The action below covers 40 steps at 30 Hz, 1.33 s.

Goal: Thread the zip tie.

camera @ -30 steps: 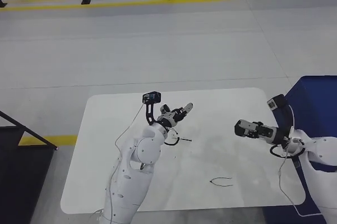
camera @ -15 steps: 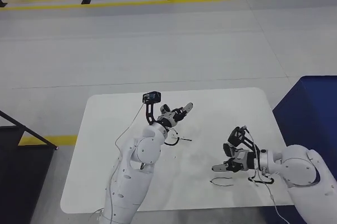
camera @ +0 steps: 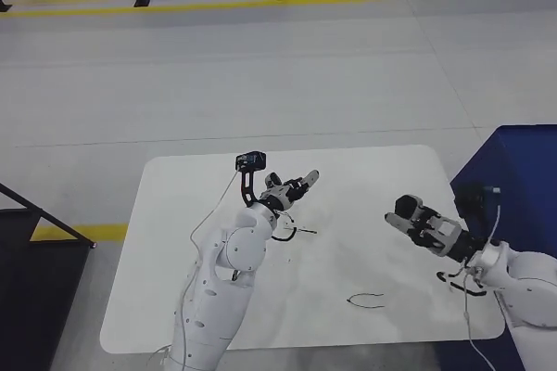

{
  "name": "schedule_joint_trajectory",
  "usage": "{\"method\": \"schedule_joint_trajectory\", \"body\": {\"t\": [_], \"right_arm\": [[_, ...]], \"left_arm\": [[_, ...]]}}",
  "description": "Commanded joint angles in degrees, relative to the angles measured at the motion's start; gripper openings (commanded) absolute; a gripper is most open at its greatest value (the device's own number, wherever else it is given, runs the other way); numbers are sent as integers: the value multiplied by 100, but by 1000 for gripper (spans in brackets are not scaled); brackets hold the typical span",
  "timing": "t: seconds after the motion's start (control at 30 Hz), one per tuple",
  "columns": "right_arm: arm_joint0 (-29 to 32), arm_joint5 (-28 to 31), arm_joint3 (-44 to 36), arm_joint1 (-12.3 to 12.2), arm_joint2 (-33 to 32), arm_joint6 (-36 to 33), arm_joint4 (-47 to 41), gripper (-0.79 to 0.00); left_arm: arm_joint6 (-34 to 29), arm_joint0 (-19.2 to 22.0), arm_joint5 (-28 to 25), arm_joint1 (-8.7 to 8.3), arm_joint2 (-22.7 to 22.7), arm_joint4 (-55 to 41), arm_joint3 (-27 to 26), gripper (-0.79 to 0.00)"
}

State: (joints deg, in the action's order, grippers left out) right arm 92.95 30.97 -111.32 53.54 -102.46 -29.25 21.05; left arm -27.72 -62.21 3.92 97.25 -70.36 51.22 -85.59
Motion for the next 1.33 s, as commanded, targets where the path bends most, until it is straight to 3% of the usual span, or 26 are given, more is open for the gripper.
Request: {"method": "schedule_joint_trajectory", "body": {"t": [0.0,0.03,0.07,0.1,0.13,0.23,0.33,0.37,0.57,0.77,0.93,1.3], "right_arm": [[136,-518,-50,40,-109,663,110,-785],[197,-767,-122,57,-137,852,275,-785],[219,-819,-165,63,-125,903,298,-434],[219,-819,-165,63,-125,903,298,0],[221,-823,-166,64,-133,920,301,-770],[221,-829,-168,64,-125,913,302,-785],[219,-818,-165,63,-125,902,297,-773],[219,-818,-165,63,-125,902,297,-736],[219,-818,-165,63,-125,903,297,-347],[219,-819,-165,63,-125,903,298,-82],[219,-819,-165,63,-125,903,298,-4],[219,-819,-165,63,-125,903,298,-1]], "left_arm": [[0,0,0,0,0,0,0,0],[0,0,0,0,0,0,0,0],[0,0,0,0,0,0,0,0],[0,0,0,0,0,0,0,0],[0,0,0,0,0,0,0,0],[0,0,0,0,0,0,0,0],[0,0,0,0,0,0,0,0],[0,0,0,0,0,0,0,0],[0,0,0,0,0,0,0,0],[0,0,0,0,0,0,0,0],[0,0,0,0,0,0,0,0],[0,0,0,0,0,0,0,0]]}}
